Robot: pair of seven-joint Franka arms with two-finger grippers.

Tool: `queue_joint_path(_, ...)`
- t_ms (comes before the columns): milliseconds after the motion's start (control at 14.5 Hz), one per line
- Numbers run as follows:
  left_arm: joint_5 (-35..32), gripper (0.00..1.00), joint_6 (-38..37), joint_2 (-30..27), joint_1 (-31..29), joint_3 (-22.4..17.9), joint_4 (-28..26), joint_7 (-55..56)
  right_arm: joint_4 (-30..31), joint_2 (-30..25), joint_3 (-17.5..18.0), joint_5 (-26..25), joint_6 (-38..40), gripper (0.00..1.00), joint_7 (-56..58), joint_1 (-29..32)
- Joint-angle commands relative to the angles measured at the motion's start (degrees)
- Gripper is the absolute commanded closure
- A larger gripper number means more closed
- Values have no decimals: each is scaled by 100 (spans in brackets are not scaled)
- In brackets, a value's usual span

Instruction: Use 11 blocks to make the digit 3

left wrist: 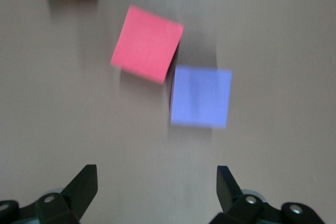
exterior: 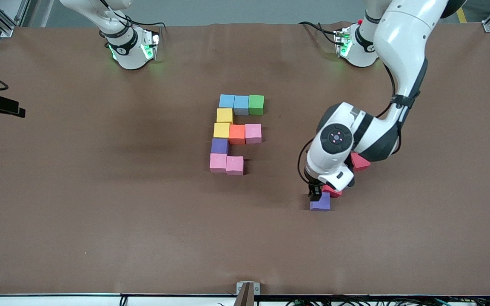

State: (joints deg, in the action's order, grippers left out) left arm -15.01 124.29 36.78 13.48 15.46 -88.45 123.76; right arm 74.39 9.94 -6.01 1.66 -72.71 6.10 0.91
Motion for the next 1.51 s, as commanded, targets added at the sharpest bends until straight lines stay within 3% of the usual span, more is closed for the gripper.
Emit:
queue_joint_path(0,-231,0,366,224,-266,-8,-14,-36,997,-807,-6,115,-427,0,49,5)
queue_joint_path(413,-240,0,1070,488,-487,-8,3,-501,1025,-1038,56,27,-507,0,67,-47)
queue_joint_path(619,-240,0,1088,593,-461,1,-5,-687,1122,-1073,82,-332,-647,0,58,-328)
queue_joint_path(1239,-187,0,1343,857,-496,1,3,-994,1561,-1424,188,-281,-858,0,41,-153)
queue_joint_path(1307,-187,4,1343,866,-496,1,3,-1003,1588,-1442,179,-281,-850,0,41,-153)
queue_joint_path(1445,-204,31,1352,892,-505,1,12,-1047,1640,-1503,179,-281,-876,0,41,-153)
